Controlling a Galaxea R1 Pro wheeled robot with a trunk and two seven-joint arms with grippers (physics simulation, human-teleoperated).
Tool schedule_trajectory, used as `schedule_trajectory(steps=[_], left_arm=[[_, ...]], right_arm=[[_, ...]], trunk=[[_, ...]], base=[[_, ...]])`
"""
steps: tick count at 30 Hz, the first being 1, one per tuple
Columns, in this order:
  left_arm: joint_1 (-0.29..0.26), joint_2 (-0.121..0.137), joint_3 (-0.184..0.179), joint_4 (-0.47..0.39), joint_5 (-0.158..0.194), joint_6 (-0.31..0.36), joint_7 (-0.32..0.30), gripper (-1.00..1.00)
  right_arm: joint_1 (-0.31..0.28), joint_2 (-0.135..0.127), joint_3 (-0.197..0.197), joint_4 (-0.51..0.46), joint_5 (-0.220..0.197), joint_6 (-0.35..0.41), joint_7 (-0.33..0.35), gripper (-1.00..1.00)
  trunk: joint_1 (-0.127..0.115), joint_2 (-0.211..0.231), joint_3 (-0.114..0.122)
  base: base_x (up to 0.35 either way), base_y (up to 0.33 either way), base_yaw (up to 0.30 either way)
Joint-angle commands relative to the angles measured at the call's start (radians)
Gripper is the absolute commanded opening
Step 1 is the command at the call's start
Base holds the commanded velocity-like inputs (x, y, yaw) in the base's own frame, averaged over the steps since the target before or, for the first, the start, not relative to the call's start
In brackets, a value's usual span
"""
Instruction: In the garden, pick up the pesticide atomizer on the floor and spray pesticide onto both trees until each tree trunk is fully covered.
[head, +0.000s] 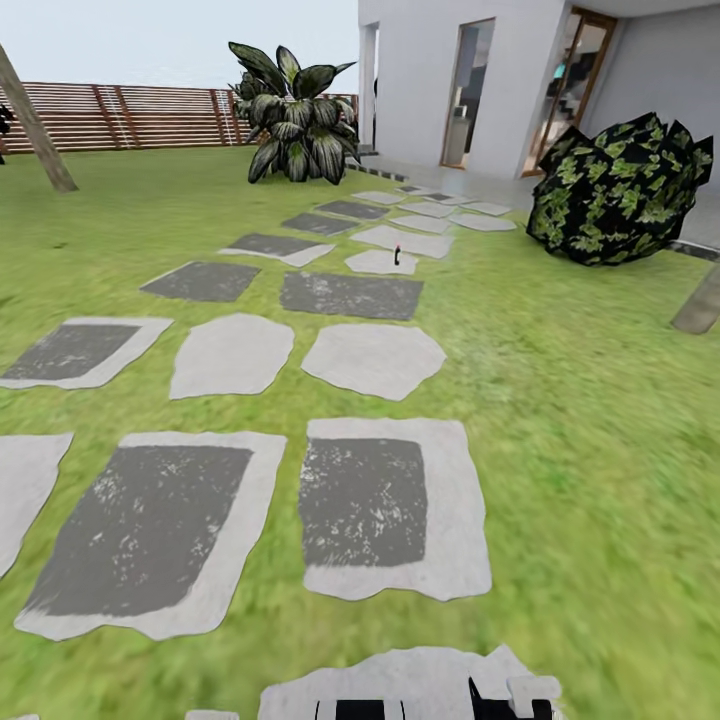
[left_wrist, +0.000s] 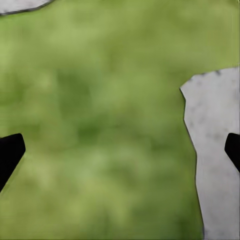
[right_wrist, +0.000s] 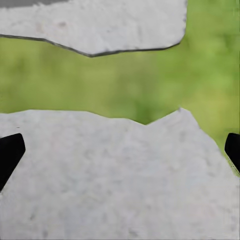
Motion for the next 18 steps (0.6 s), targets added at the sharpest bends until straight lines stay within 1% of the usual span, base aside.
schedule_trajectory(steps=[1,14,18], left_arm=[[0.0,0.0,0.0,0.0,0.0,0.0,0.0,1.0],[0.0,0.0,0.0,0.0,0.0,-0.002,0.0,1.0],[0.0,0.0,0.0,0.0,0.0,-0.001,0.0,1.0]], right_arm=[[0.0,0.0,0.0,0.0,0.0,0.0,0.0,1.0],[0.0,0.0,0.0,0.0,0.0,0.001,0.0,1.0],[0.0,-0.007,0.0,0.0,0.0,0.0,0.0,1.0]], trunk=[[0.0,0.0,0.0],[0.0,0.0,0.0],[0.0,0.0,0.0]], base=[[0.34,0.088,0.0],[0.34,0.084,0.0],[0.34,0.08,0.0]])
